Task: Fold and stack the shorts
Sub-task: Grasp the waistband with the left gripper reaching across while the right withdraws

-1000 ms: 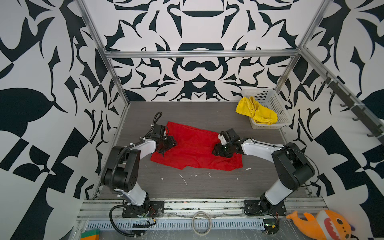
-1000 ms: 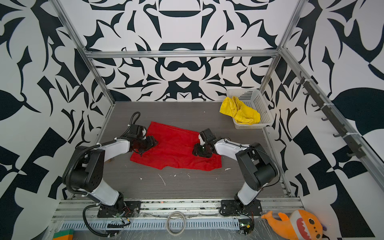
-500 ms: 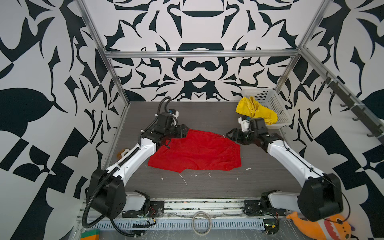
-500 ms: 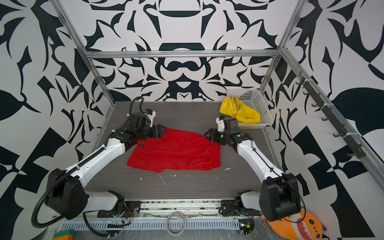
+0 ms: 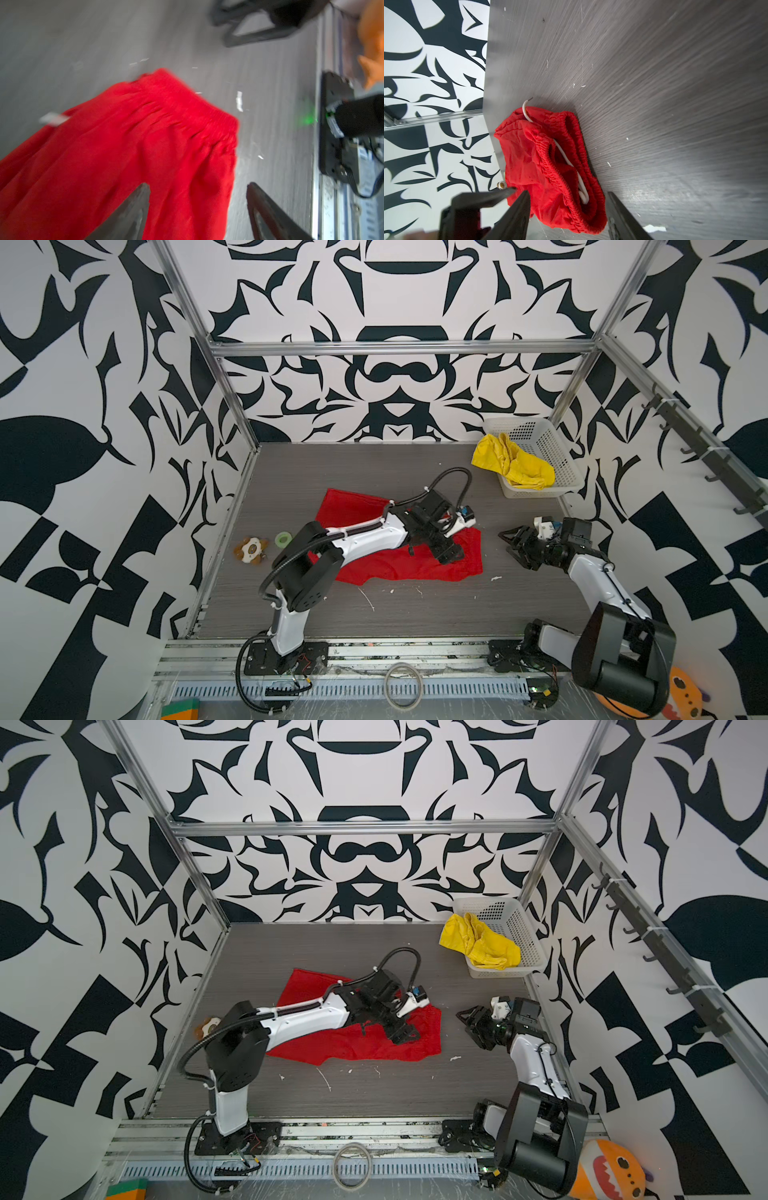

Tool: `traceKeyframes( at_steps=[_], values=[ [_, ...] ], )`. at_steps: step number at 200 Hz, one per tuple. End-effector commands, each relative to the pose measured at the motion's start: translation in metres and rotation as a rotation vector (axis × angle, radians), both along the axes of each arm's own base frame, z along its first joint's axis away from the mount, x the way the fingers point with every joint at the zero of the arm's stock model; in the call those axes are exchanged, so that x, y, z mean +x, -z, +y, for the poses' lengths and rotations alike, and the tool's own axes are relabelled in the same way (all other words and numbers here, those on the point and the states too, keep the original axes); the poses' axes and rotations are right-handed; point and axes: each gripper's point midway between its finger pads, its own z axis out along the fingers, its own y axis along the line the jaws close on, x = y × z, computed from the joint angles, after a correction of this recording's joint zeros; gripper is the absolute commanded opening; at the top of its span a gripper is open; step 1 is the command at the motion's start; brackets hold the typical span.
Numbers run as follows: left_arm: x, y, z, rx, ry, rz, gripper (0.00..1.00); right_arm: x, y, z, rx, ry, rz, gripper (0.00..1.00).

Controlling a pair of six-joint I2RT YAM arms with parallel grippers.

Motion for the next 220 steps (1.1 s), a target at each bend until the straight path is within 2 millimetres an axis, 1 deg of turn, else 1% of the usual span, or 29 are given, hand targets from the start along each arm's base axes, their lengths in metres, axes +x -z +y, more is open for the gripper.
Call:
traceKeyframes(
  at_steps=[1,27,46,78,104,114,120,125,137,149,166,171,187,195,220],
  values=[
    [-0.017,0.005,-0.018,-0.012,0.171,-0.037,0.78,0.001,-0.008,0.003,0.020,-0.013,-0.046,0.62],
    [-0.026,0.027,-0.034,0.015,0.235,-0.061,0.78,-0.001,-0.001,0.004,0.036,-0.001,-0.033,0.62],
    [-0.026,0.050,-0.037,0.065,0.251,-0.091,0.79,-0.003,0.003,0.006,0.047,0.000,-0.021,0.62],
    [-0.021,0.089,-0.029,0.152,0.247,-0.132,0.82,-0.006,0.007,0.007,0.050,-0.001,-0.009,0.62],
    [-0.019,0.114,-0.017,0.191,0.249,-0.168,0.83,-0.008,0.007,0.008,0.057,-0.001,-0.001,0.62],
    [-0.018,0.122,-0.014,0.207,0.246,-0.182,0.79,-0.009,0.006,0.010,0.066,-0.008,-0.001,0.63],
    [-0.017,0.125,-0.012,0.214,0.240,-0.189,0.74,-0.010,0.006,0.010,0.069,-0.007,0.002,0.63],
    [-0.016,0.127,-0.011,0.217,0.234,-0.198,0.67,-0.011,0.006,0.011,0.072,-0.010,0.004,0.63],
    [-0.014,0.123,-0.012,0.194,0.213,-0.204,0.51,-0.013,0.006,0.013,0.078,-0.012,0.010,0.64],
    [-0.016,0.110,-0.017,0.141,0.193,-0.198,0.44,-0.017,0.008,0.015,0.084,-0.016,0.025,0.68],
    [-0.017,0.087,-0.023,0.057,0.164,-0.183,0.39,-0.020,0.012,0.021,0.100,-0.025,0.046,0.77],
    [-0.017,0.078,-0.026,0.021,0.155,-0.178,0.38,-0.021,0.013,0.023,0.108,-0.030,0.052,0.79],
    [-0.020,0.055,-0.030,-0.080,0.131,-0.143,0.36,-0.020,0.015,0.031,0.148,-0.048,0.065,0.80],
    [-0.020,0.038,-0.033,-0.141,0.119,-0.137,0.35,-0.019,0.016,0.036,0.168,-0.058,0.070,0.81],
    [-0.023,0.014,-0.032,-0.247,0.098,-0.112,0.35,-0.015,0.021,0.052,0.202,-0.093,0.108,0.81]
  ],
)
